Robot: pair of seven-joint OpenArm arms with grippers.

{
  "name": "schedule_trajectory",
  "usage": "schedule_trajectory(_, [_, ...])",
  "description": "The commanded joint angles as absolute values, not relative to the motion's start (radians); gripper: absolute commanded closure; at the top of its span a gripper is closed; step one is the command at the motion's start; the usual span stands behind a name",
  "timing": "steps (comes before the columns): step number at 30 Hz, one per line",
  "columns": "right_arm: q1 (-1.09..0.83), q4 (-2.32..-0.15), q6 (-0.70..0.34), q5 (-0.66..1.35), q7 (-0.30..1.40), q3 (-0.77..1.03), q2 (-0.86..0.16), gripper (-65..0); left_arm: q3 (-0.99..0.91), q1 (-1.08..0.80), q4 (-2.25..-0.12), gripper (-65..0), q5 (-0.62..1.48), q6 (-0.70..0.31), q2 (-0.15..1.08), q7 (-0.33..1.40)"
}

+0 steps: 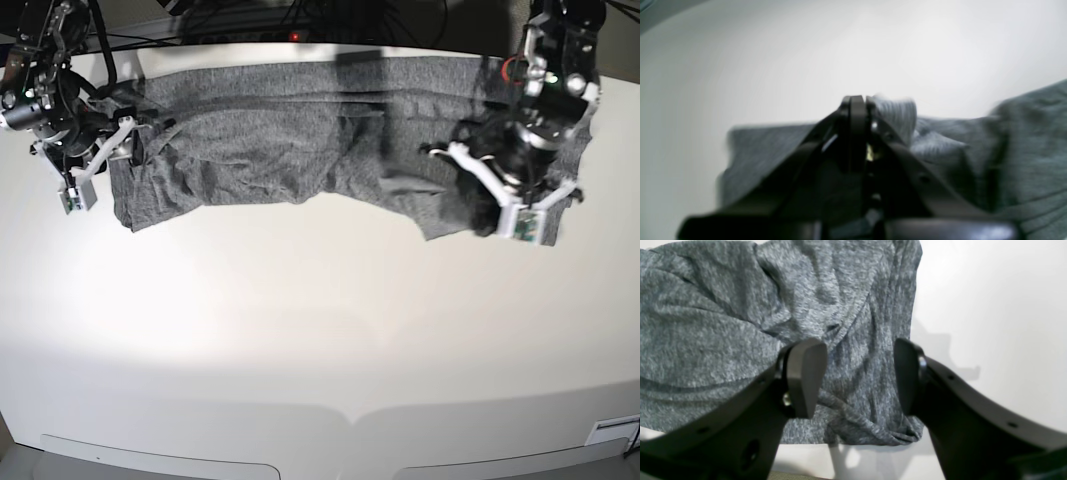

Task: Fold the T-shirt properly
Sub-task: 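Grasp the shirt's side with the left gripper and pull it outward, then pull the shirt's end with the left gripper to straighten the folded body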

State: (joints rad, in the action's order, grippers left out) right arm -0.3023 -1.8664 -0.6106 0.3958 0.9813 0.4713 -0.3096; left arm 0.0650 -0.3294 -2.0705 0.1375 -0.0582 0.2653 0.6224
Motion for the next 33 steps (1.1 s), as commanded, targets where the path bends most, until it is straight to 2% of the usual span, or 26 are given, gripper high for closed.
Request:
schedule_trajectory(1, [-0.296, -1.885, -0.614, 0.404, 0.964, 0.477, -0.324, -35.6, 0.027, -0.348, -2.091, 0.0, 0.140, -0.056, 0.270, 0.587])
schedule_trajectory(9, [-0.296, -1.885, -0.614, 0.404, 0.964, 0.477, -0.324, -35.6, -0.209, -0.522, -2.080, 0.0, 0.140, -0.056, 0.270, 0.483])
schedule_trajectory(17, [-0.296, -1.885, -0.614, 0.405, 0.964, 0.477, -0.324, -35.6, -0.287, -0.556, -1.922, 0.0, 0.162, -0.064, 0.270, 0.328])
schedule_trajectory(19, [-0.297, -1.885, -0.614, 0.405, 0.964, 0.477, -0.324, -35.6, -0.287, -0.543, -1.892, 0.0, 0.199, -0.155, 0.270, 0.311])
schedule_trajectory(22, [-0.297, -1.885, -0.614, 0.405, 0.964, 0.477, -0.324, -35.6, -0.287, -0.526, -1.889, 0.0, 0.289, -0.359, 0.269, 0.326])
schedule_trajectory(23, [-0.297, -1.885, -0.614, 0.404, 0.965, 0.477, -0.324, -35.6, -0.287, -0.521, -1.889, -2.0, 0.318, -0.423, 0.269, 0.326])
schedule_trajectory(25, [-0.297, -1.885, -0.614, 0.405, 0.965, 0.477, -0.324, -35.6, -0.287, -0.513, -1.889, -18.6, 0.344, -0.528, 0.267, 0.326])
schedule_trajectory(26, [-0.297, -1.885, -0.614, 0.405, 0.965, 0.477, -0.324, -35.6, -0.286, -0.510, -1.889, -21.9, 0.342, -0.553, 0.263, 0.327])
schedule_trajectory(33, [-0.297, -1.885, -0.614, 0.404, 0.965, 0.477, -0.324, -35.6, -0.191, -0.496, -1.875, -18.5, 0.108, -0.549, 0.264, 0.282])
